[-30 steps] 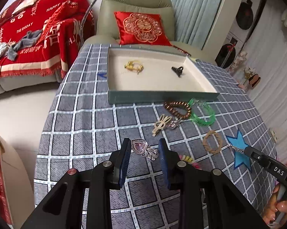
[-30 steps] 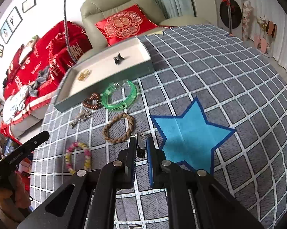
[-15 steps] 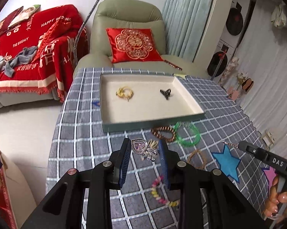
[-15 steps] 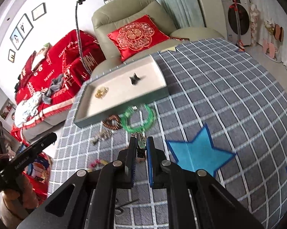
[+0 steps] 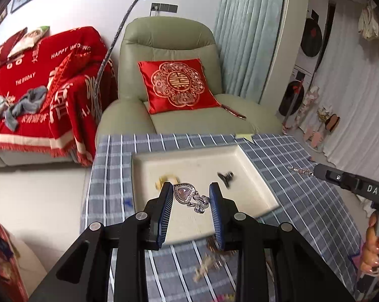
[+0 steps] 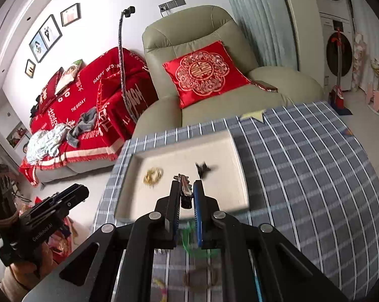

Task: Organize jewelry
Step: 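Carry both items into the tray and open both grippers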

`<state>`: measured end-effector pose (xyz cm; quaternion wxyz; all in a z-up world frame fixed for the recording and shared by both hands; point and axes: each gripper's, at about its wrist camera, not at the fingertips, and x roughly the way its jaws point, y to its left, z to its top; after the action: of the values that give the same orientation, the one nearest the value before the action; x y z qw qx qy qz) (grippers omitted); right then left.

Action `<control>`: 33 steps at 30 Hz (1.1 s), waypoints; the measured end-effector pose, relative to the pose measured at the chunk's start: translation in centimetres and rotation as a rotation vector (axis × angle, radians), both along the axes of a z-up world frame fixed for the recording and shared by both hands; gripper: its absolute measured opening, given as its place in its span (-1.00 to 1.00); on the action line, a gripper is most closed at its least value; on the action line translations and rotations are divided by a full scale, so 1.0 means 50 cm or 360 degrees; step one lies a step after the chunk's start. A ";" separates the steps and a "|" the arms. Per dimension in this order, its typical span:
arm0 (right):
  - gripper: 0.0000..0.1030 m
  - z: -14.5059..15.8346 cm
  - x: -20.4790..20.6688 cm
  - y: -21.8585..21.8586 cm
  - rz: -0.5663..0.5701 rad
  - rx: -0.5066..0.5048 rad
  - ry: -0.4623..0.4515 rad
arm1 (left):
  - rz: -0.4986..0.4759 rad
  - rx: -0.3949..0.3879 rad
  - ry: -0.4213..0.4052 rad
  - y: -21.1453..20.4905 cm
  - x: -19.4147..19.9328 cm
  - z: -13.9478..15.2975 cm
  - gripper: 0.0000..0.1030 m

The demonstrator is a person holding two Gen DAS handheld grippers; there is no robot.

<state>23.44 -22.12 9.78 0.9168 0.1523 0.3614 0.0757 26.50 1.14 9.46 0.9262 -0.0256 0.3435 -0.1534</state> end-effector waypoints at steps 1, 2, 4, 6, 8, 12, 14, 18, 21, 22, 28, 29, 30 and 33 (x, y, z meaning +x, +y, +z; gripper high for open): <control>-0.78 0.002 0.020 0.001 0.0003 -0.0001 0.0004 | 0.0007 0.0016 0.0003 -0.003 0.024 0.000 -0.13; -0.78 0.000 0.036 0.001 0.0003 -0.0003 0.0012 | 0.0011 0.0026 0.0006 -0.006 0.036 -0.003 -0.13; -0.78 -0.010 0.082 0.003 0.0000 -0.0025 0.0039 | 0.0031 0.0055 0.0018 -0.011 0.079 -0.012 -0.13; -0.78 -0.029 0.118 0.005 -0.0001 -0.0048 0.0066 | 0.0045 0.0064 0.0042 -0.015 0.107 -0.026 -0.13; -0.78 -0.053 0.151 0.006 -0.0009 -0.0063 0.0107 | 0.0069 0.0072 0.0074 -0.017 0.144 -0.047 -0.13; -0.78 -0.112 0.204 0.001 -0.0023 -0.0059 0.0177 | 0.0100 0.0081 0.0164 -0.021 0.198 -0.109 -0.13; -0.78 -0.140 0.223 0.000 -0.0024 -0.0069 0.0208 | 0.0101 0.0100 0.0200 -0.029 0.207 -0.140 -0.13; -0.78 -0.206 0.250 -0.001 -0.0037 -0.0101 0.0270 | 0.0090 0.0175 0.0264 -0.050 0.222 -0.206 -0.13; -0.78 -0.247 0.259 -0.005 -0.0062 -0.0100 0.0305 | 0.0084 0.0213 0.0289 -0.063 0.224 -0.235 -0.13; -0.78 -0.257 0.261 -0.006 -0.0069 -0.0103 0.0314 | 0.0080 0.0227 0.0299 -0.069 0.225 -0.247 -0.13; -0.78 -0.295 0.259 -0.001 -0.0055 -0.0129 0.0342 | 0.0081 0.0290 0.0350 -0.086 0.229 -0.281 -0.12; -0.78 -0.301 0.258 0.000 -0.0049 -0.0126 0.0353 | 0.0078 0.0308 0.0338 -0.088 0.228 -0.280 -0.12; -0.78 -0.307 0.257 -0.001 -0.0046 -0.0116 0.0371 | 0.0070 0.0340 0.0336 -0.093 0.228 -0.280 -0.12; -0.77 -0.316 0.255 -0.002 -0.0049 -0.0095 0.0390 | 0.0047 0.0404 0.0334 -0.103 0.226 -0.281 -0.11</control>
<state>36.18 -22.20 -6.00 0.8709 0.1385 0.4704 0.0317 37.79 -3.98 -4.57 0.8832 0.0709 0.4545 -0.0915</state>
